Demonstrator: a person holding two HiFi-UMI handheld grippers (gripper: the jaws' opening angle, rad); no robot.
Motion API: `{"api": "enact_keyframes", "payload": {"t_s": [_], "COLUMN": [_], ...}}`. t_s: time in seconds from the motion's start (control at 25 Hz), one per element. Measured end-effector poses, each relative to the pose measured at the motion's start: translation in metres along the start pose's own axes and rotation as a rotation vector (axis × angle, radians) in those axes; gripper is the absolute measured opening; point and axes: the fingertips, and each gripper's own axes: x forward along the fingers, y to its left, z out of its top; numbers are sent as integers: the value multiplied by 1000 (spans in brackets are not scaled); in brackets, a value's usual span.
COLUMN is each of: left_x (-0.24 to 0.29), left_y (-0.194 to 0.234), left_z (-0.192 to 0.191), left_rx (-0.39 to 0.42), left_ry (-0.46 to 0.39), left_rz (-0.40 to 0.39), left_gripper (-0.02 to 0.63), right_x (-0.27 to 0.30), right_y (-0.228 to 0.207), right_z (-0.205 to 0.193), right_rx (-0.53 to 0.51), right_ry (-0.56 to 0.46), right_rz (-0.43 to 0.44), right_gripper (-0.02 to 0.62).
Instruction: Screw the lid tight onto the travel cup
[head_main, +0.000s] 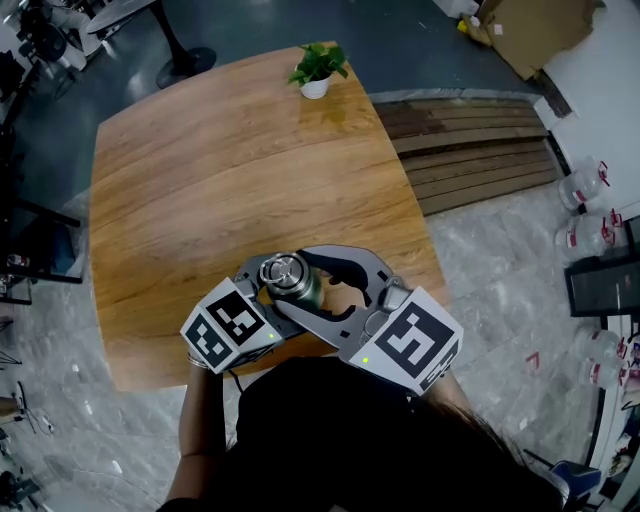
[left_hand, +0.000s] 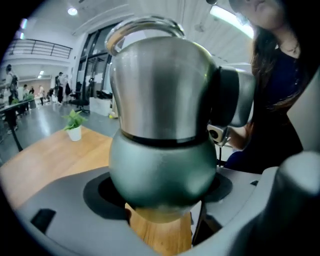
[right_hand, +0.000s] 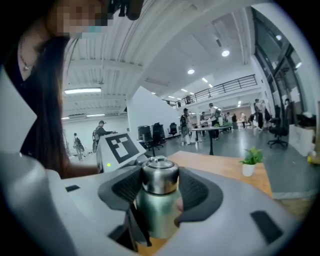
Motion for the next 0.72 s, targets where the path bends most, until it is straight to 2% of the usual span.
{"api": "enact_keyframes", "payload": {"t_s": [0.2, 0.28, 0.36, 0.44, 0.6, 0.64, 0.72], "left_x": [4, 3, 2, 1, -1, -1, 0], "left_y": [20, 29, 33, 28, 1, -5, -5], "left_z": [-2, -6, -8, -7, -1, 1, 3], "left_rx": [-47, -37, -22, -27, -5, 4, -3], "left_ry": [40, 72, 85, 62, -14, -25, -36], "left_rz": [155, 241, 268, 206, 2, -27, -22], "left_gripper": [383, 383, 383, 387, 387, 387, 387], "right_x": [3, 3, 4, 4, -2, -3, -3], "right_y": [-12, -15, -15, -12, 2, 4, 3], "right_z": [-4, -7, -7, -4, -4, -4, -2], "right_rx": [-4, -9, -10, 6, 59, 58, 44], "right_ry": [17, 31, 25, -3, -21, -20, -27], "right_rz": [-88, -122, -128, -85, 84, 107, 90], "right_gripper": [233, 233, 233, 233, 233, 233, 233]}}
